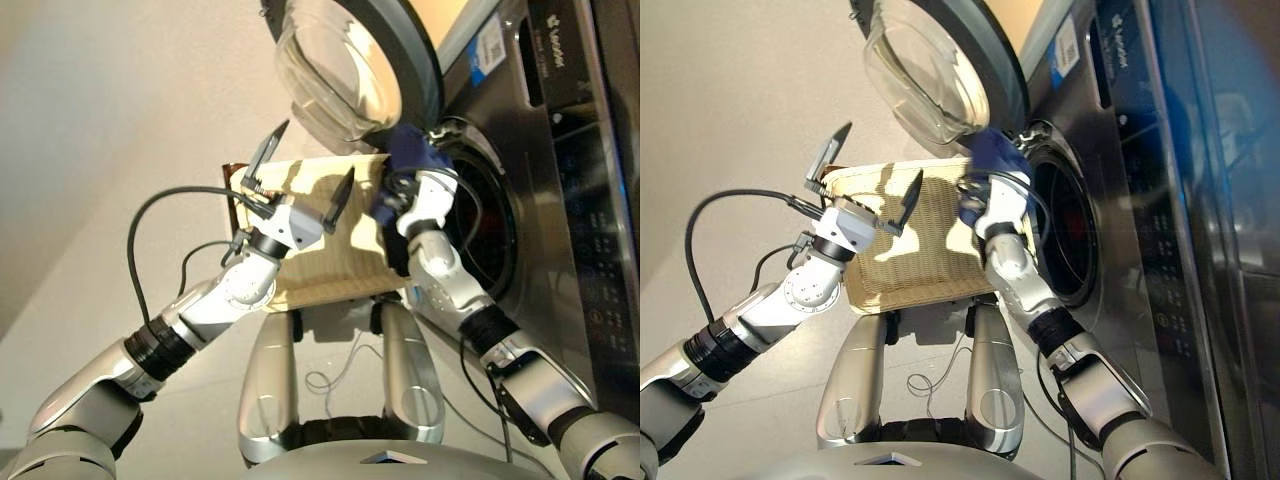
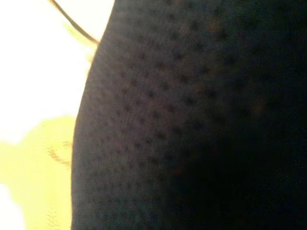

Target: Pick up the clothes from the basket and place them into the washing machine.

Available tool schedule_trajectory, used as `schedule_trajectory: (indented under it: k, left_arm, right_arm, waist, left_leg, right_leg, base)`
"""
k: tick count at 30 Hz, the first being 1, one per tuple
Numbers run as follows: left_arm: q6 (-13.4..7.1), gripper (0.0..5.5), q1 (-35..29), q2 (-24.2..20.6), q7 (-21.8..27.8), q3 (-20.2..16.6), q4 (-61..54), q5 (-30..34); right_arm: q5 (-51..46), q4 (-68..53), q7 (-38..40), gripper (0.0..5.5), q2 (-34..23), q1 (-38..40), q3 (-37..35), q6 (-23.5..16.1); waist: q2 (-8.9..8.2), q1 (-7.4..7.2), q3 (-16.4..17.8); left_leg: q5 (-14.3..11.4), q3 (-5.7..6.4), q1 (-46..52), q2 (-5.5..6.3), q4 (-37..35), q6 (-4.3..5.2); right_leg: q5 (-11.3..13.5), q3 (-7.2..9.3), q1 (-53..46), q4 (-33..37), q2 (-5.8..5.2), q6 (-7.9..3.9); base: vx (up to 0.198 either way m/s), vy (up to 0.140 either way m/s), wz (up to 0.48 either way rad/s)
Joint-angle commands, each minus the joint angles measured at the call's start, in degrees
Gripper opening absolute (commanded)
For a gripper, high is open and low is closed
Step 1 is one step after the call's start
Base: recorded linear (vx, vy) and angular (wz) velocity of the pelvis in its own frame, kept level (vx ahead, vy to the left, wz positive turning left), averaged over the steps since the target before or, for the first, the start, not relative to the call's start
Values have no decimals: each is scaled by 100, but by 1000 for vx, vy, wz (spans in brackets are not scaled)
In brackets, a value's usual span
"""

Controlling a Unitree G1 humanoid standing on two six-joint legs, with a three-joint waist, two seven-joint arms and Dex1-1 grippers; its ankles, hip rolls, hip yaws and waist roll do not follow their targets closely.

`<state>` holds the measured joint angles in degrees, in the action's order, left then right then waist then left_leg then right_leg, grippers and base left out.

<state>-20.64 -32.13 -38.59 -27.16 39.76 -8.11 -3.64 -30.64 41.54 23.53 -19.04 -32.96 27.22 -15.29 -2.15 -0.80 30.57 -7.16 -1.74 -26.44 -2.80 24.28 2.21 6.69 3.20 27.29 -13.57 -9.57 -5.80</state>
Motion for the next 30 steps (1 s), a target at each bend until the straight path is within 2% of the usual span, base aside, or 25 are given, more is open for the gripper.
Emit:
schedule_trajectory:
  k: [1,10,23,30]
  left_arm:
    - [-462,550,-183,78,104,82,-852,-309]
    - [-406,550,-331,213,322,117,-844,-564]
    - [-277,550,-201,223,308,117,-979,-634]
    - [-164,550,-167,161,177,105,-1126,-522]
  right_arm:
    - [195,157,323,0,-192,-798,-524,-273]
    - [154,2087,396,0,-697,-1690,-906,89]
    - [245,3157,1057,0,-1729,-2595,-1307,361]
    - [114,3471,1411,0,-2293,-3066,-1385,488]
  waist:
    - [240,49,-77]
    - [380,154,-77]
    - [609,199,-77]
    - [698,170,-77]
  left_leg:
    - [528,-44,7,121,-346,217]
    - [494,18,-416,177,-165,224]
    - [279,94,-1589,164,687,204]
    - [156,84,-2181,134,1064,219]
  right_leg:
    - [-564,-168,-97,-500,-91,-318]
    - [-628,-189,324,-713,-91,-290]
    - [-934,-280,1521,-1683,-47,-152]
    - [-1081,-319,2161,-2129,-34,-102]
  base:
    - [0,0,0]
    - [0,0,0]
    - [0,0,0]
    - [0,0,0]
